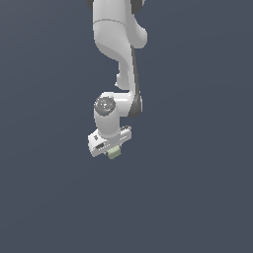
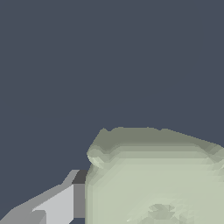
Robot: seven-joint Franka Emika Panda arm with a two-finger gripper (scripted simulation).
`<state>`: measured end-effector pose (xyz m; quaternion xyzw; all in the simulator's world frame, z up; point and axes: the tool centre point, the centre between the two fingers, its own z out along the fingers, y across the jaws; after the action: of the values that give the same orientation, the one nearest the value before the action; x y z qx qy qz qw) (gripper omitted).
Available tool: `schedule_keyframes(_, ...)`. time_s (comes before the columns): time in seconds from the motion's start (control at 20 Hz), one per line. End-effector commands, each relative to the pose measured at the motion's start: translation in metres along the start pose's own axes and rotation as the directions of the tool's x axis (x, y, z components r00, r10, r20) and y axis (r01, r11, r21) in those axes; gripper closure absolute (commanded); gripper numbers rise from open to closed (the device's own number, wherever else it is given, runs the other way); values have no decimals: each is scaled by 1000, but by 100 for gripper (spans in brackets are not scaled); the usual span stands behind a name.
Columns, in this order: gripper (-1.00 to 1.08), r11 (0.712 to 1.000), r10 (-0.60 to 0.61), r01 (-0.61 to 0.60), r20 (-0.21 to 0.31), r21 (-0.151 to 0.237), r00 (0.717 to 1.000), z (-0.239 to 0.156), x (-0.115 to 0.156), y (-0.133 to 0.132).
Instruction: Pick up the object and move it to a goal position.
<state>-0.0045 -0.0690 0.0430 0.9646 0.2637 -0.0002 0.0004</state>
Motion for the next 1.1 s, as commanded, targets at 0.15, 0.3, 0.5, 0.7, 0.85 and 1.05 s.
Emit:
schedule_keyframes(0.15,108,1000,-1,1,-1,0,1000,-15,23,-17)
schedule_keyframes(0.3,108,1000,-1,1,-1,0,1000,-28,43,-32)
schedule_keyframes(0.5,108,1000,-1,1,-1,0,1000,-48,74,-55)
schedule_keyframes(0.7,108,1000,-1,1,-1,0,1000,-70,106,-78)
schedule_keyframes(0.85,108,1000,-1,1,-1,0,1000,-86,131,-96)
schedule_keyframes(1.05,108,1000,-1,1,-1,0,1000,-105,161,-117)
